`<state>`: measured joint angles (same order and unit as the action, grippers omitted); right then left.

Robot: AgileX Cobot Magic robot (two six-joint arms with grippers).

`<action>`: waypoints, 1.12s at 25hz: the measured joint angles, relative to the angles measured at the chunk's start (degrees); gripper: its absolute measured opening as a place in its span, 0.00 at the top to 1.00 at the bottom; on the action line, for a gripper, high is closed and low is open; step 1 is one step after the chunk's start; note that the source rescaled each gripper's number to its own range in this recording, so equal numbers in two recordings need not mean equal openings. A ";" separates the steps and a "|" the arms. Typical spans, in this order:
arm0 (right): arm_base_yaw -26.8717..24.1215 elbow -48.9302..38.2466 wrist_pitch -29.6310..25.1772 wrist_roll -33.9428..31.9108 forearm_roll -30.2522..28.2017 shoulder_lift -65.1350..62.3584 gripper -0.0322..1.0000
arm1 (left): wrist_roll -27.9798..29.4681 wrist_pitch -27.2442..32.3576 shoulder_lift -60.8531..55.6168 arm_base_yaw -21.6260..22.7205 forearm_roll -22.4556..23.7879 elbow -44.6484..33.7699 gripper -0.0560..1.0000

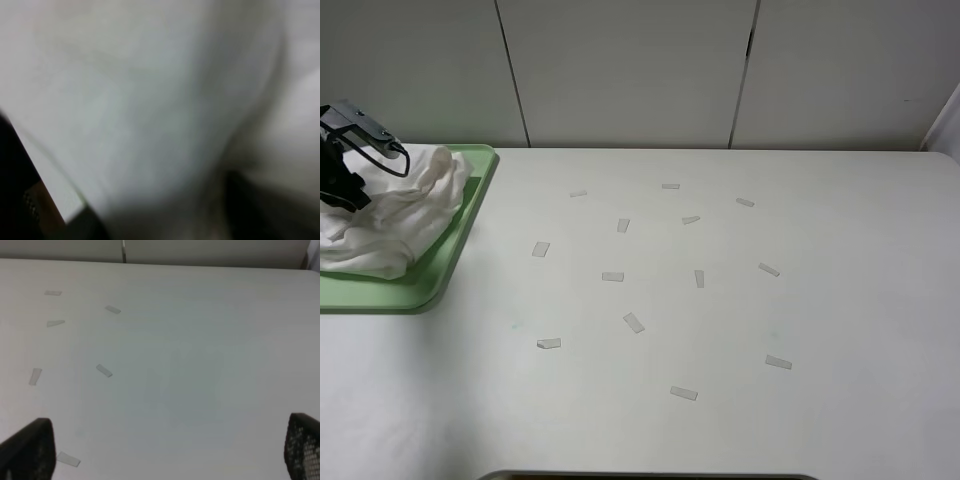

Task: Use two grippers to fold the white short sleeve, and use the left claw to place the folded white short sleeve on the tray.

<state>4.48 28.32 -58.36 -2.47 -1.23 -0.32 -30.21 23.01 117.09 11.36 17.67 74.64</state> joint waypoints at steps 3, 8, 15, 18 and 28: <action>0.00 0.00 0.00 0.00 0.00 0.00 0.00 | 0.00 -0.40 0.00 0.00 0.00 -0.10 0.32; 0.00 0.00 0.00 0.00 0.00 0.00 0.00 | 0.18 -4.08 0.00 0.00 0.00 -0.49 0.04; 0.00 0.00 0.00 0.00 0.00 0.00 0.00 | 1.27 -5.43 -0.33 0.00 -0.92 -0.49 0.00; 0.00 0.00 0.00 0.00 0.00 0.00 0.00 | 4.86 -4.12 -3.74 0.00 -1.33 -0.49 0.00; 0.00 0.00 0.00 0.00 0.00 0.00 0.00 | 15.76 10.50 -17.64 -3.66 -1.37 -0.49 0.00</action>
<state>4.48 28.32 -58.36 -2.47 -1.23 -0.32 -14.45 33.51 99.45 7.70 16.30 74.15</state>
